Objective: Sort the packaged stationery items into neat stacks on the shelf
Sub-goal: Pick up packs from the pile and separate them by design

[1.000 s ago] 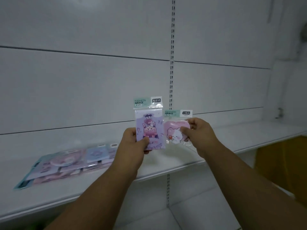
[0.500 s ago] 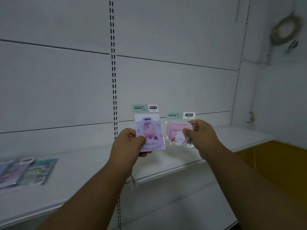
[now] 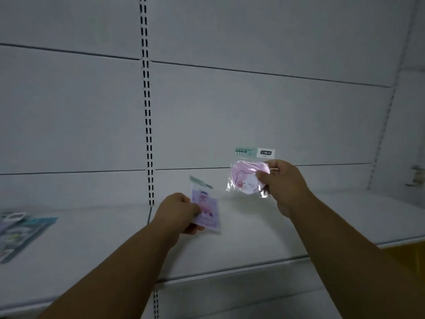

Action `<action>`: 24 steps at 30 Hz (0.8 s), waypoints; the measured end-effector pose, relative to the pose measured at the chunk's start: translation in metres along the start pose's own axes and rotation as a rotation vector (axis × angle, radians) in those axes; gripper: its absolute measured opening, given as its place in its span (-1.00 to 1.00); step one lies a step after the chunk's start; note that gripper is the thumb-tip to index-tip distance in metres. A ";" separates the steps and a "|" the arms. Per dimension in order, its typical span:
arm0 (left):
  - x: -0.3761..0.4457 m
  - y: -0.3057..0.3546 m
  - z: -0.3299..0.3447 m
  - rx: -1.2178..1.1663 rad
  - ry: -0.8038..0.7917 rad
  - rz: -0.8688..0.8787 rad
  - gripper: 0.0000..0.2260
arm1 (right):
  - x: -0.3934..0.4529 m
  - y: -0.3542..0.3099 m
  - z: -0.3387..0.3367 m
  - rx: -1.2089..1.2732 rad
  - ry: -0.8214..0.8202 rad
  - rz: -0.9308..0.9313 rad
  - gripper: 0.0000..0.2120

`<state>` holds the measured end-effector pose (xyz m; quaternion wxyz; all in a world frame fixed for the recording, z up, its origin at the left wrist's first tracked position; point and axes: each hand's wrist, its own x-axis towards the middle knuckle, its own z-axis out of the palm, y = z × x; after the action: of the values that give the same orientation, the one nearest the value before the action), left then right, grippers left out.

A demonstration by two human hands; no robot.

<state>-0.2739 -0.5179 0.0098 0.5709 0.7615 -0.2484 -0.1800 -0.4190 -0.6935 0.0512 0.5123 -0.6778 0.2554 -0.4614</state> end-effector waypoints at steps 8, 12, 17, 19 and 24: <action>0.013 -0.007 0.031 0.533 0.256 -0.109 -0.85 | 0.036 0.024 -0.004 0.113 -0.268 0.019 -0.82; 0.009 -0.004 0.038 0.761 0.240 -0.135 -0.68 | 0.039 0.033 -0.004 0.125 -0.326 0.034 -0.85; 0.011 -0.009 0.034 0.931 0.206 -0.118 -0.71 | 0.042 0.042 -0.011 0.124 -0.325 0.056 -0.84; 0.014 -0.010 0.031 0.977 0.205 -0.102 -0.75 | 0.041 0.044 -0.013 0.124 -0.327 0.069 -0.82; 0.019 0.013 0.035 0.724 0.275 0.151 -0.78 | 0.034 0.038 -0.020 0.075 -0.328 0.059 -0.82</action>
<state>-0.2806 -0.5596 0.0126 0.3051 0.9102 -0.2724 0.0651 -0.4166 -0.7440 0.0293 0.5854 -0.7166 0.1706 -0.3386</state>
